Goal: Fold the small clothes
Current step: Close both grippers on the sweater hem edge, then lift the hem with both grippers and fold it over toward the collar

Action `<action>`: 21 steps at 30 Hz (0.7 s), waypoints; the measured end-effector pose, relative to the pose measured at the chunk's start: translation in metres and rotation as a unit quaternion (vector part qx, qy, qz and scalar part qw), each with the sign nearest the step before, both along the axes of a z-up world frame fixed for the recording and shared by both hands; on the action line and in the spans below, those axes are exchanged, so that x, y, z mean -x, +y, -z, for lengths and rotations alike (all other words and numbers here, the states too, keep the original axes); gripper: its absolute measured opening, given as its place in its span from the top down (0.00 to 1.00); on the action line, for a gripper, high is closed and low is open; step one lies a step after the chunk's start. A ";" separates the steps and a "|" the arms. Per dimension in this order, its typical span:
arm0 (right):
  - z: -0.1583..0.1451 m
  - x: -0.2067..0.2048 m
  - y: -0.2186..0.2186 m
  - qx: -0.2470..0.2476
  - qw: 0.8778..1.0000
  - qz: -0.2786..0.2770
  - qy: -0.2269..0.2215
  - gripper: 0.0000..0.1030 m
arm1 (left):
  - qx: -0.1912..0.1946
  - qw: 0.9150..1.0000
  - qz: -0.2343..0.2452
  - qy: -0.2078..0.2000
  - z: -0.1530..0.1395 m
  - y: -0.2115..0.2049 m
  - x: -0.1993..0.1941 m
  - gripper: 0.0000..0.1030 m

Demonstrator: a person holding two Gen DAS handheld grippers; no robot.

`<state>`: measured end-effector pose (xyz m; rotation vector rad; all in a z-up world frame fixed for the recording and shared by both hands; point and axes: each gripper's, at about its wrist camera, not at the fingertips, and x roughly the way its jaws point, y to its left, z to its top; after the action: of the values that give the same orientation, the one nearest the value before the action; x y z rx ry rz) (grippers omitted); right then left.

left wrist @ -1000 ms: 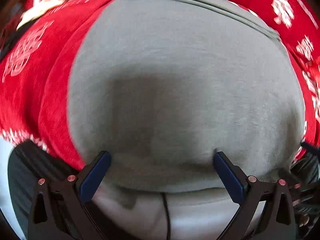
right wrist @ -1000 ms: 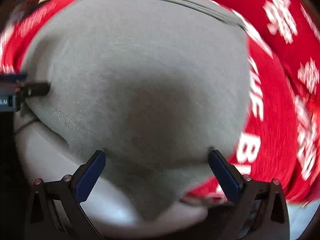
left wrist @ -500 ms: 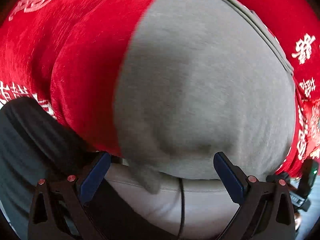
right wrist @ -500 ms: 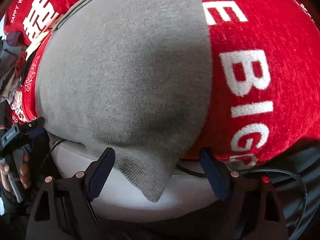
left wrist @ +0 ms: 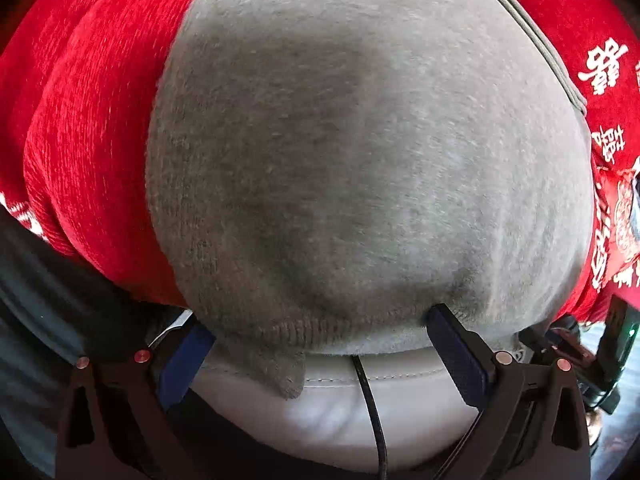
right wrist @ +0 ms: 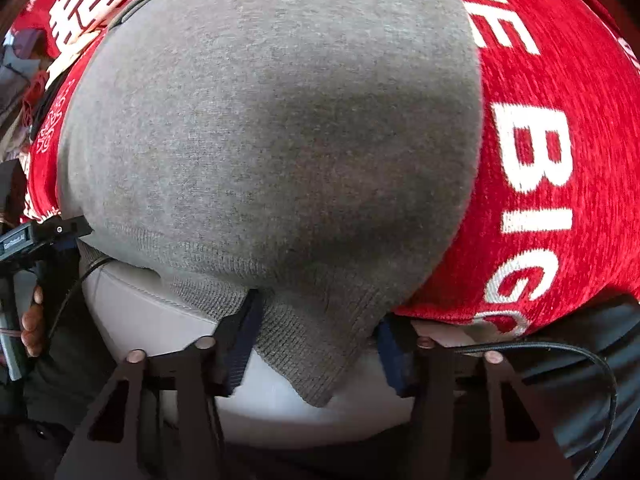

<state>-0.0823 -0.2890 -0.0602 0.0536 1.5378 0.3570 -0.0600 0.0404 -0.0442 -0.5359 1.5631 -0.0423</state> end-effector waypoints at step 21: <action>-0.053 0.005 -0.009 -0.139 0.986 -0.013 -0.093 0.93 | 0.060 0.994 -0.002 -0.096 -0.049 0.036 0.029 0.84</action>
<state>-0.0871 -0.2982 -0.0070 0.2127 1.2974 0.5807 -0.0886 0.0763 0.0043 -0.6112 1.3767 -0.1799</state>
